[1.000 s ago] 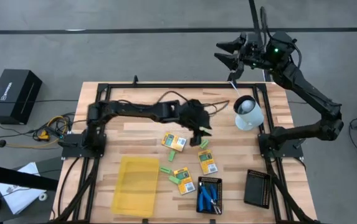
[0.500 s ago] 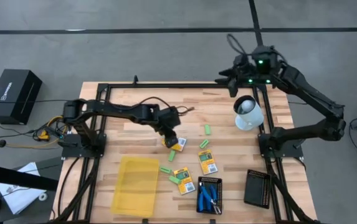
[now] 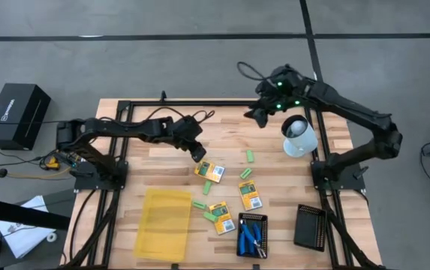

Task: Pick & Place School Supplies
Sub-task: Put the yellow crayon box into the yellow bin

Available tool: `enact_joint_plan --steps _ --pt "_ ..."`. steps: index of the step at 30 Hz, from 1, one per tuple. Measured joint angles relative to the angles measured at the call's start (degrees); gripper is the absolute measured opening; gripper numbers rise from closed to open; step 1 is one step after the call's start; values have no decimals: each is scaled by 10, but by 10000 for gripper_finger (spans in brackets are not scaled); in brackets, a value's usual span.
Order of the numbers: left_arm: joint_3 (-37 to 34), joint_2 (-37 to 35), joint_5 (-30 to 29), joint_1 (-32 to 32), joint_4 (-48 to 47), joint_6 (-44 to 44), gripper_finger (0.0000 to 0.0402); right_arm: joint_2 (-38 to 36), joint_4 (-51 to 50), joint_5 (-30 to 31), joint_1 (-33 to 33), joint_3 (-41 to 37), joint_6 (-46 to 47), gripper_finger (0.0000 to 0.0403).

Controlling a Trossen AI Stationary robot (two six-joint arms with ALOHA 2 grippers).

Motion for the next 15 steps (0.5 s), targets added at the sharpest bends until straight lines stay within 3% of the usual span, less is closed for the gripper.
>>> enact_joint_plan --steps 3,8,15 --pt "-13 -6 13 8 0 -13 140 25 14 -18 10 0 14 224" --pt "-46 -2 108 33 -2 -74 140 64 60 -40 24 0 28 224" --pt "-100 0 136 57 -9 -115 140 78 124 -71 23 0 45 224"
